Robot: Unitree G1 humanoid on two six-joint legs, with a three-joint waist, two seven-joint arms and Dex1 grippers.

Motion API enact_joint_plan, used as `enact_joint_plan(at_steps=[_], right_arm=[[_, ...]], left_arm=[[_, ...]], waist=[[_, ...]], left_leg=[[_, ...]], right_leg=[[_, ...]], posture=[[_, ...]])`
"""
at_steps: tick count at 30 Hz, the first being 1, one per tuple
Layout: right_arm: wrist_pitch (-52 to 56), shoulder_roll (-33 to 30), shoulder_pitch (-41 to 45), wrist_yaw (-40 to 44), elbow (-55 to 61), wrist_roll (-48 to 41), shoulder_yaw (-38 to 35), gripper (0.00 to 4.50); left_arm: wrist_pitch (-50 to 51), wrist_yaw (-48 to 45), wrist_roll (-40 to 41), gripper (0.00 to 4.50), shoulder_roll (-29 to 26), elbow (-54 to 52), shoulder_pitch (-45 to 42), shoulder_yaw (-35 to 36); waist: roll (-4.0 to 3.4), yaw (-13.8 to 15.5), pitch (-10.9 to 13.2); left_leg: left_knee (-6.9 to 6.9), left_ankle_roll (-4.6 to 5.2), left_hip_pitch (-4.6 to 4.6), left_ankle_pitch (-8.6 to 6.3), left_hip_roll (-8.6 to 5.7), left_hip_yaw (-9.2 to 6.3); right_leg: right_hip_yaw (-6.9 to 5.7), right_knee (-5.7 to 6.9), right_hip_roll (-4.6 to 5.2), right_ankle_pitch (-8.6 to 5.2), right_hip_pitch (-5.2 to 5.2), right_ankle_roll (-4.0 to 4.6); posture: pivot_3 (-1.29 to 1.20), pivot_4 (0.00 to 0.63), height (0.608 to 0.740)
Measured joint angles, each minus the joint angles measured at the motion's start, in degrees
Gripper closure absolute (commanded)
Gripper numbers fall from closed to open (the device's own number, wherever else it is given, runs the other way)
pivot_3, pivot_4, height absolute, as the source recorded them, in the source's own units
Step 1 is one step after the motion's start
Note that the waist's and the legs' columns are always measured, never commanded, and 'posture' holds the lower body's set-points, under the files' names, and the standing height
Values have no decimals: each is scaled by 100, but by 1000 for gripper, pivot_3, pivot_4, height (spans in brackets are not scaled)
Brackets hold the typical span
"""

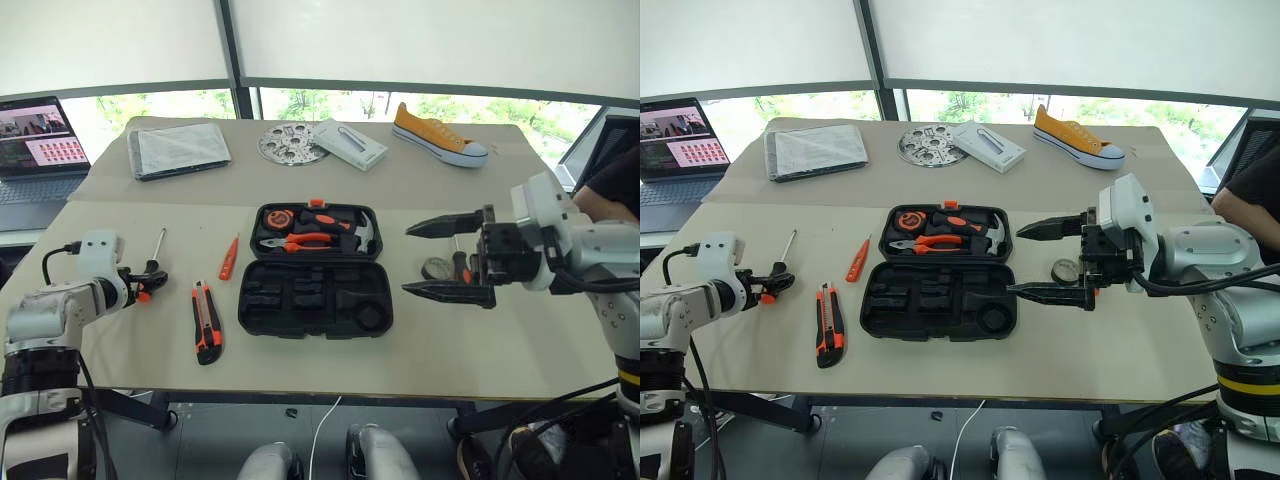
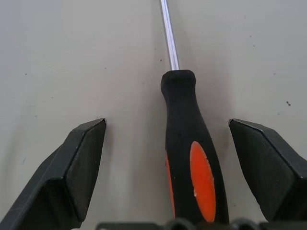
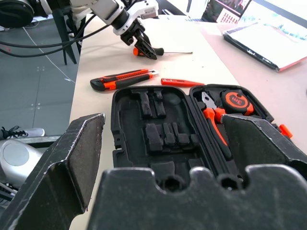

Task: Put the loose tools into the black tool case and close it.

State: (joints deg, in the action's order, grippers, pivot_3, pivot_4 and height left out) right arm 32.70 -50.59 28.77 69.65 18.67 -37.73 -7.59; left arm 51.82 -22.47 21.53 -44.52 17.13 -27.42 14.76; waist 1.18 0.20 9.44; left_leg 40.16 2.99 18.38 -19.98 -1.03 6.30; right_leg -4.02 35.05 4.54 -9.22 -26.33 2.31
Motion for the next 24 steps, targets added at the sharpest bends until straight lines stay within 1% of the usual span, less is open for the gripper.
enact_joint_plan(at_steps=[5, 10, 11, 12, 16, 17, 19, 20, 24], right_arm=[[6, -49, 0, 1, -14, -29, 0, 0], [65, -50, 88, -100, -42, -142, -5, 0], [80, -50, 102, -117, -43, -167, -6, 0], [114, -50, 117, -126, -42, -181, -6, 0], [186, -54, 143, -169, -38, -197, -6, 0], [212, -57, 143, -181, -32, -201, -7, 0], [263, -73, 141, -219, -13, -214, -13, 0], [276, -80, 137, -227, -6, -226, -25, 0], [324, -125, -37, -326, 130, -339, -149, 0]], left_arm=[[72, 40, 8, 142, 31, -254, 0, 19], [70, 34, -130, 142, 204, -169, -51, -154], [89, 24, -159, 635, 205, -102, -124, -200], [87, 25, -212, 841, 207, -20, -168, -222], [-55, -56, -364, 2291, 206, 177, -239, -258], [-78, -76, -381, 2581, 205, 219, -256, -258], [-119, -104, -422, 3347, 194, 300, -291, -254], [-141, -130, -425, 3591, 189, 325, -292, -246], [-216, -283, -421, 3640, 140, 365, -293, -204]], waist=[[0, 0, 0], [1, 15, 0], [0, 23, 0], [-1, 29, -1], [-3, 39, -2], [-3, 41, -2], [-3, 43, -2], [-3, 42, -2], [-1, 42, -2]], left_leg=[[0, 0, 2, 0, 0, 0], [2, 0, 0, 0, 0, 0], [2, 0, -1, 0, 0, 0], [2, 1, -3, 0, 0, 0], [2, 1, -7, 0, -1, 0], [2, 1, -7, 0, -1, 0], [2, 1, -7, 0, -1, 0], [2, 1, -7, 0, -1, 0], [2, 1, -4, 0, 1, -1]], right_leg=[[1, -1, 3, 0, 0, 0], [1, 1, 5, 0, 3, 0], [1, 1, 5, 0, 4, 0], [1, 3, 5, 0, 4, 0], [2, 3, 12, 0, 9, -1], [3, 3, 14, 0, 10, -1], [4, 3, 18, 0, 10, -1], [5, 3, 18, 0, 10, -1], [5, 3, 23, 0, 9, -1]], posture=[[0, 150, 733], [0, 150, 733], [0, 150, 733], [0, 150, 733], [0, 150, 733], [0, 150, 733], [0, 150, 733], [0, 150, 733], [0, 150, 733]])
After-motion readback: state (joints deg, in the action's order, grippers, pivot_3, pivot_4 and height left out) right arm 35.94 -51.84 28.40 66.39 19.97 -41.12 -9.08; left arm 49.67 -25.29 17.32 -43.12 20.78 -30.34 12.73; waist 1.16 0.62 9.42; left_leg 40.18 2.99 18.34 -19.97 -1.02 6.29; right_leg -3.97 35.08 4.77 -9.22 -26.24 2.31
